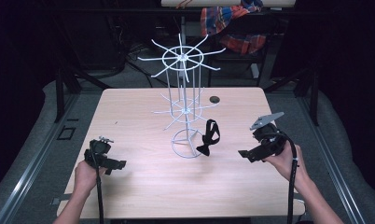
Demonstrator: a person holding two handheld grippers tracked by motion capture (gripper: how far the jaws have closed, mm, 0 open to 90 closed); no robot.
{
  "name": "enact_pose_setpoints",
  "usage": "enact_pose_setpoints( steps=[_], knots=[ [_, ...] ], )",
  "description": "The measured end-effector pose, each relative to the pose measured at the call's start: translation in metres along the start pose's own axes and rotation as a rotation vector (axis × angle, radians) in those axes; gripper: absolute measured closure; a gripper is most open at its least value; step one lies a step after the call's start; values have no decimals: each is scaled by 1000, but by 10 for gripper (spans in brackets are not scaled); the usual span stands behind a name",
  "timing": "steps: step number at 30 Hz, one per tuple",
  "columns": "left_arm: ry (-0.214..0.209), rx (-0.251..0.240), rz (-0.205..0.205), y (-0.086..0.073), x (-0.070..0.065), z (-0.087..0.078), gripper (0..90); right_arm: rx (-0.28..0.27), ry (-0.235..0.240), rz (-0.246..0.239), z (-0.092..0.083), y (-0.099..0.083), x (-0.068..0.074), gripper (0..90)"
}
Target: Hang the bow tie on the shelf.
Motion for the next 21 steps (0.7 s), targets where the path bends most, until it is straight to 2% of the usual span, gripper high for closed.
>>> enact_pose_setpoints(
  steps=[9,15,20,21],
  knots=[
    [0,2,1,0,-1,0,0,87,-1,36,17,-30,-2,76],
    [0,3,4,1,-2,1,0,102,2,58,32,-49,0,65],
    [-2,2,4,1,-2,1,0,180,4,47,49,-62,2,51],
    [-1,1,7,1,-1,0,0,178,6,45,50,-63,4,51]
  ],
)
Point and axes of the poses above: each handheld gripper's, and its own axes: z roughly forward along the jaws, y roughly out of its top, x roughly to its left, the point moved 1 cm from there along z, roughly forward along the jaws, and after that the axes turned 5 degrees about z, right-handed, at the moved point
